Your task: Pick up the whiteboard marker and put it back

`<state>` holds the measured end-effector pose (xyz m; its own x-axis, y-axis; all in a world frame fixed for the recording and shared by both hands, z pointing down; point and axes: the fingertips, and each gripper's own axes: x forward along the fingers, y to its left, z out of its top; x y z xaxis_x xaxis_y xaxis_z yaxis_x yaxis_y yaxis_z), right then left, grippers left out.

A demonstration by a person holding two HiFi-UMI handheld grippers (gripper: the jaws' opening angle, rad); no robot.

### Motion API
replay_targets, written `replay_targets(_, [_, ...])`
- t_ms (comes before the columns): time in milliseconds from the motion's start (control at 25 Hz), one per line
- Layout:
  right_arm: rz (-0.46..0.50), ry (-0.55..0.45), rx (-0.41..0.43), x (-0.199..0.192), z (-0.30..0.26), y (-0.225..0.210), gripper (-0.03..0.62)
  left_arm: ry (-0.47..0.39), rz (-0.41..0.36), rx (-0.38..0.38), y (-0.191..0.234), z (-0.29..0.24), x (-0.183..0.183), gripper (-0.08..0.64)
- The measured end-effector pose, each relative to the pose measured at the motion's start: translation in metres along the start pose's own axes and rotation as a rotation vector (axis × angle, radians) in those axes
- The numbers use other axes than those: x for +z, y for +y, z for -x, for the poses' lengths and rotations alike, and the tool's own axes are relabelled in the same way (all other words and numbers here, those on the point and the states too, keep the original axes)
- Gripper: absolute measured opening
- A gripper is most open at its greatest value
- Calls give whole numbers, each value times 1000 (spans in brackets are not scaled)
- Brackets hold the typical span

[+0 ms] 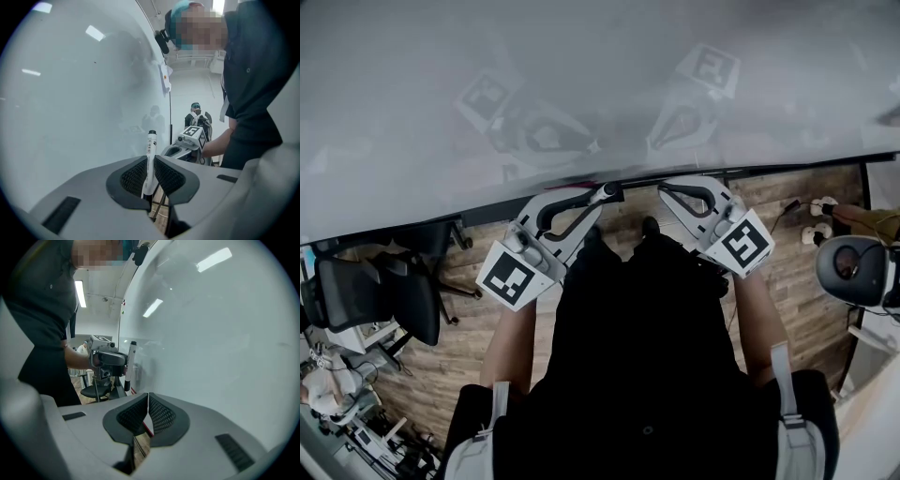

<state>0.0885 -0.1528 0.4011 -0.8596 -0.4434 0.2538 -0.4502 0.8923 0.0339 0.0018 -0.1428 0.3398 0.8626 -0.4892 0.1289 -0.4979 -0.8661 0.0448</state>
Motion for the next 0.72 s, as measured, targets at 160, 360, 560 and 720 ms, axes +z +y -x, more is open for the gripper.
replay_targets(160, [2,-10,4,2,0,0,20,-28,37,-14,2,6,2,63])
replay_targets(360, [-10,-8,2,1,0,1,20,-132,98,-61,2,14,13,63])
replay_targets(560, [-17,-11,1,4,-1,1,20,-237,120,-125,-3,22,28,63])
replay_targets(720, [-39,-24,6,6,-2,-1,20,-232,153,-147,-3,25,18,63])
